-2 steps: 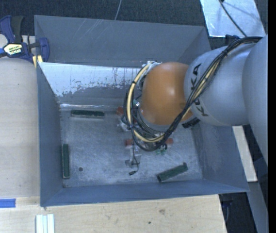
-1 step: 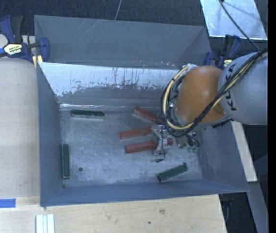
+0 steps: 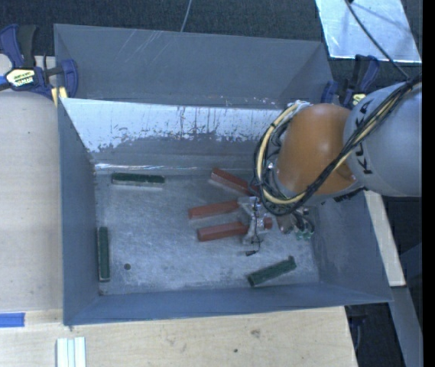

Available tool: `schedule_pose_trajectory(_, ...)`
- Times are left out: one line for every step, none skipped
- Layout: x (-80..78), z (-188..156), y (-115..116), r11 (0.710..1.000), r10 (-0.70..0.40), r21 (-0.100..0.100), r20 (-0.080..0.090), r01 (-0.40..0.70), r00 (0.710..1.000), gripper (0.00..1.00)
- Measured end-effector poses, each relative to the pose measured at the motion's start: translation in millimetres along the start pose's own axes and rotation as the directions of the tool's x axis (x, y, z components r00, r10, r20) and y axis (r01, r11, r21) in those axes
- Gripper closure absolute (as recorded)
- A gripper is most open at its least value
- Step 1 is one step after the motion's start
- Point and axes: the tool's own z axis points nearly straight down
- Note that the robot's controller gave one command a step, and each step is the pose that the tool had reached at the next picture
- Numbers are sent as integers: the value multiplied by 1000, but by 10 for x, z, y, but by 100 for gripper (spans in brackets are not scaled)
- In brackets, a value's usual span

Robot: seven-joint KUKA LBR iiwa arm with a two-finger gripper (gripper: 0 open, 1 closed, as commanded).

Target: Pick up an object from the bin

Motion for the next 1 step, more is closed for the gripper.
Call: schedule_pose_trajectory(-217, -1436, -77, 1000, 18, 0, 1, -18, 1000, 100)
